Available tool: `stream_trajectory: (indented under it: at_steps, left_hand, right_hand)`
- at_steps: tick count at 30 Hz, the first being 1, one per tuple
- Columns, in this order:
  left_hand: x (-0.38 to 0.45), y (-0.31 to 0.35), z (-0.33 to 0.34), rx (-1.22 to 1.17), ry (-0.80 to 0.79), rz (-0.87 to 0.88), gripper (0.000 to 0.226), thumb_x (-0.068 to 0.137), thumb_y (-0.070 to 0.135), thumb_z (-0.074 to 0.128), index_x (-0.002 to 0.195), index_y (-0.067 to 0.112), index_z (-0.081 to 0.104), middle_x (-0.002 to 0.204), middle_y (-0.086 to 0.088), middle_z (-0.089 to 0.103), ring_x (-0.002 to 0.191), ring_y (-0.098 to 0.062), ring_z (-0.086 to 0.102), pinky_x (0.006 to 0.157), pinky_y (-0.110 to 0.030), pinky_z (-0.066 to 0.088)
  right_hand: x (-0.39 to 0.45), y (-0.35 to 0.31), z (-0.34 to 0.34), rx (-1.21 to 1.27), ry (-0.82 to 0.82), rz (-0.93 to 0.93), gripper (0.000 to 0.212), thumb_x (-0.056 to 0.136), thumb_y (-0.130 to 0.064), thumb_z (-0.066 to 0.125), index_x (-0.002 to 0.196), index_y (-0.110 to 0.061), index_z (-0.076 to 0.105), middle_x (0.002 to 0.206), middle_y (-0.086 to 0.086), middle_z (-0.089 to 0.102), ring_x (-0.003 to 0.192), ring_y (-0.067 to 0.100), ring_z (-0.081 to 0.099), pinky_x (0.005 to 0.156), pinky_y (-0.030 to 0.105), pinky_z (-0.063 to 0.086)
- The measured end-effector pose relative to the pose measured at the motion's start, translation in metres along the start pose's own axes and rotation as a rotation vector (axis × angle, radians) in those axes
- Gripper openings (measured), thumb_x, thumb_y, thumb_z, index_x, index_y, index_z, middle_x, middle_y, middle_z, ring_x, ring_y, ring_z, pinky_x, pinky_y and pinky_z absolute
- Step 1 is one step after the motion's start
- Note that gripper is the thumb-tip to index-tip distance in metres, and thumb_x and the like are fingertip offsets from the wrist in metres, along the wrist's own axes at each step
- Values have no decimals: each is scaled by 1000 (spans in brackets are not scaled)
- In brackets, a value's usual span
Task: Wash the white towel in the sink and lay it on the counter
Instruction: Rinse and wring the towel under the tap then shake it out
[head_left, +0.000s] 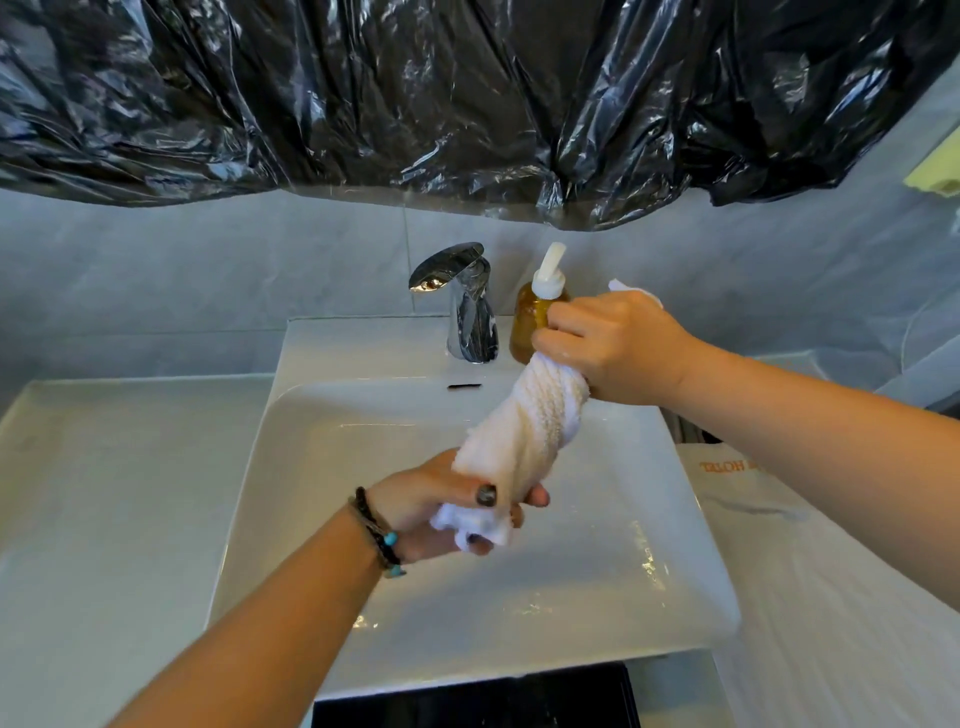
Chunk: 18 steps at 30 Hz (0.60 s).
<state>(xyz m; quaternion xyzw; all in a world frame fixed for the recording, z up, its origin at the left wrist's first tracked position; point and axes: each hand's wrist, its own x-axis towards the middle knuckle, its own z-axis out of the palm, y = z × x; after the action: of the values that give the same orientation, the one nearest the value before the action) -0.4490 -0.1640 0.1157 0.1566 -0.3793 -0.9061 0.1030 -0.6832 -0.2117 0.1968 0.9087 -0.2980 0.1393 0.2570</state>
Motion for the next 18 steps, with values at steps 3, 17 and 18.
stream_trajectory:
  at_steps: [3,17,18]
  left_hand:
    - [1,24,3,521,373,-134,60,50,22,79,102,6,53,72,-6,57,51,-12,49,49,-24,35]
    - [16,55,8,2159,728,-351,51,82,29,64,127,23,41,95,-1,56,84,-24,58,66,-32,45]
    - [16,56,7,2246,737,-313,51,82,30,64,126,22,42,100,-4,57,87,-25,60,66,-32,44]
  right_hand:
    - [-5,-19,6,6,-303,93,38,58,-1,78,86,-10,54,70,9,56,50,28,55,41,28,41]
    - [16,-71,12,509,-1042,830,10,79,-13,59,87,-10,54,75,4,51,66,22,52,54,27,40]
    - [14,-70,13,581,-1034,897,14,77,-10,61,90,-6,58,75,7,55,62,22,54,54,27,42]
